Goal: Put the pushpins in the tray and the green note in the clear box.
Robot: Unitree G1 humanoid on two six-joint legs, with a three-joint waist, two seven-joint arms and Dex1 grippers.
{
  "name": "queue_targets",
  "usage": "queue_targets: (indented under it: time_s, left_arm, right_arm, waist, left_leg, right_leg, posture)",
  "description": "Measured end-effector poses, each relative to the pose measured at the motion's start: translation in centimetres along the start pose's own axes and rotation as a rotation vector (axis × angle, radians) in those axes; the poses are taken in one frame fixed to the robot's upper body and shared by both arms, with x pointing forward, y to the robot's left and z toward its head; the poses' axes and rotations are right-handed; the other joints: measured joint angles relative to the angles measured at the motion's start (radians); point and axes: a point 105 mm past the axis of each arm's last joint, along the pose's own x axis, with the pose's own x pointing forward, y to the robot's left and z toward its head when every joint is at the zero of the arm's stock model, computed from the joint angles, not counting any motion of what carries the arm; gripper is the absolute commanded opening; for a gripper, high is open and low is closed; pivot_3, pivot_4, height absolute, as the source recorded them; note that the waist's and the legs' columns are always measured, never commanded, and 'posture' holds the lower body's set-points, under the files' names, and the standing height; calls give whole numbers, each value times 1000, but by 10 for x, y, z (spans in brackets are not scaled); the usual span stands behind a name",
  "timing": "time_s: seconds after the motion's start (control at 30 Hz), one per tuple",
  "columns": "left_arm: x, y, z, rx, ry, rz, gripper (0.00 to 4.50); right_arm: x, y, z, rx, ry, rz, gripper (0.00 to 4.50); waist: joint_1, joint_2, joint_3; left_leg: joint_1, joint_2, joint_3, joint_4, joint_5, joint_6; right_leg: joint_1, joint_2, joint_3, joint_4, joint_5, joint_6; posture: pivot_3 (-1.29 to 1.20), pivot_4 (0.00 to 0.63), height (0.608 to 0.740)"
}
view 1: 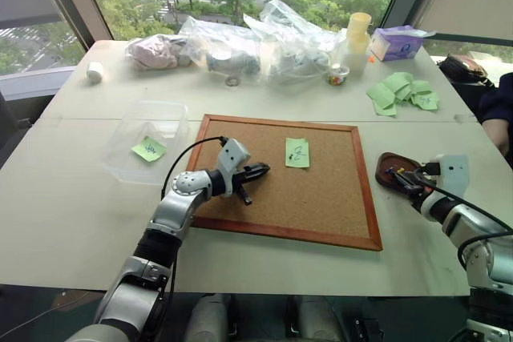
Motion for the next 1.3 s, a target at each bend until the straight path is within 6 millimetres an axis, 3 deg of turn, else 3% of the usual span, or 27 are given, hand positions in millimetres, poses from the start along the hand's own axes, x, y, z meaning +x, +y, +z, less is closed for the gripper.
queue_targets:
  time_s: [0.23,0.33,0.43,0.6,0.67,0.97,1.1,1.2,1.3]
  left_arm:
    - [-1,0,0,3,1,-1,0]
    - [-2,0,0,2,3,0,0]
    - [-1,0,1,4,0,1,0]
    - [-1,1,1,4,-1,5,0]
    - [-1,1,2,4,-1,10,0]
    - [-2,1,2,2,-3,28,0]
    - [-3,1,2,0,-2,35,0]
    - [-4,2,2,0,3,41,0]
    - [-5,2,2,0,3,45,0]
  right_arm:
    - [-1,13,19,-20,-56,50,3324]
    - [1,41,44,-81,-113,153,3324]
    - [4,78,56,-129,-133,292,3324]
    - [18,143,52,-161,-110,501,3324]
    - [28,158,50,-158,-107,524,3324]
    - [59,194,35,-181,-75,582,3324]
    - [68,198,24,-192,-56,585,3324]
    - [72,197,24,-208,-62,580,2557]
    - [74,194,24,-217,-67,568,1191]
  waist:
    - [-1,0,0]
    - [-2,0,0]
    - [-1,0,0]
    - [-1,0,0]
    - [-2,0,0]
    - [-4,0,0]
    - [-5,0,0]
    - [-6,0,0]
    - [-7,0,0]
  left_leg:
    - [0,0,0,0,0,0]
    - [0,1,0,0,-1,1]
    - [0,1,0,0,-1,1]
    - [-1,1,0,0,-1,1]
    - [-1,0,0,0,0,0]
    - [-1,0,0,0,2,-3]
    - [-1,0,1,0,2,-3]
    - [-1,1,1,0,2,-4]
    - [-1,1,1,0,2,-4]
  right_leg:
    - [0,0,0,0,0,0]
    - [0,0,0,0,0,0]
    - [0,0,0,0,0,0]
    - [-1,0,0,0,0,0]
    - [-1,0,0,0,0,0]
    - [-1,1,0,0,0,0]
    - [-2,0,0,0,0,0]
    - [-2,1,0,0,0,0]
    - [-2,1,0,0,0,0]
  posture:
    - [0,150,740]
    - [0,150,740]
    - [0,150,740]
    - [0,150,740]
    - [0,150,740]
    - [0,150,740]
    - [0,150,740]
    - [0,150,740]
    - [0,150,740]
